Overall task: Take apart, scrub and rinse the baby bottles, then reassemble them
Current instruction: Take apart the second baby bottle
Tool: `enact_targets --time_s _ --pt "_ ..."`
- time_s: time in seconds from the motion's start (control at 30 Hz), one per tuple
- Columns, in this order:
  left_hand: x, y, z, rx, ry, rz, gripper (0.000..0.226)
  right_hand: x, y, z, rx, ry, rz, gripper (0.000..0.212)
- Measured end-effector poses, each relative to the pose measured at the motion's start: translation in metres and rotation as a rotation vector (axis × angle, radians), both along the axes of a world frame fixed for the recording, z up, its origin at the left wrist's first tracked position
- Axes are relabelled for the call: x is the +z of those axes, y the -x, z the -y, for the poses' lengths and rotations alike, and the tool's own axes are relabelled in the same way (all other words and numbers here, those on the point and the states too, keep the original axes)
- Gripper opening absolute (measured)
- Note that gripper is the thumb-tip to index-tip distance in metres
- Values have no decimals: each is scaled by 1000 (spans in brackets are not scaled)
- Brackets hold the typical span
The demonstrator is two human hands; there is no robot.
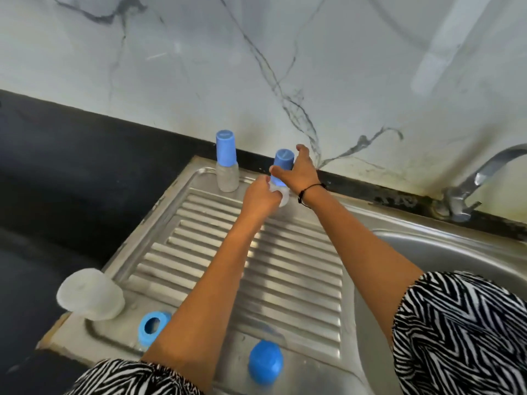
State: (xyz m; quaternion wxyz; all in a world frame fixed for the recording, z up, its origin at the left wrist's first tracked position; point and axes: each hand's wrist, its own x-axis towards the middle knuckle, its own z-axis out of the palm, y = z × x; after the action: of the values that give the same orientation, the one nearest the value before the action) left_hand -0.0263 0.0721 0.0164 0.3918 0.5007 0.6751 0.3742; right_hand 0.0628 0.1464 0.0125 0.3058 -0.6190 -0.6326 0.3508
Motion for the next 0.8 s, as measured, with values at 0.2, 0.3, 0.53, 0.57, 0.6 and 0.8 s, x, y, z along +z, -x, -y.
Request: enact_targets --time_s 0.2,0.3,0.53,0.57,0.6,0.8 --pt "-11 -13 -11 -15 -43 -64 44 -10 -7 -3 -8 28 -91 52" --pt "-16 -26 -6 -41 -98 -95 47 -1 -26 23 -5 -42 -123 44" --pt "-9 -107 54 -5 -412 -221 33 16 -94 121 -197 -196 -349 23" --pt "-7 -118 66 -34 -410 -248 32 15 -108 138 -219 -190 -412 23" --pt "-5 -129 77 -82 -382 -274 33 12 -121 153 -248 -178 -492 21" --pt "-2 -195 130 -323 -75 -215 44 -5 -202 216 -244 -28 -799 28"
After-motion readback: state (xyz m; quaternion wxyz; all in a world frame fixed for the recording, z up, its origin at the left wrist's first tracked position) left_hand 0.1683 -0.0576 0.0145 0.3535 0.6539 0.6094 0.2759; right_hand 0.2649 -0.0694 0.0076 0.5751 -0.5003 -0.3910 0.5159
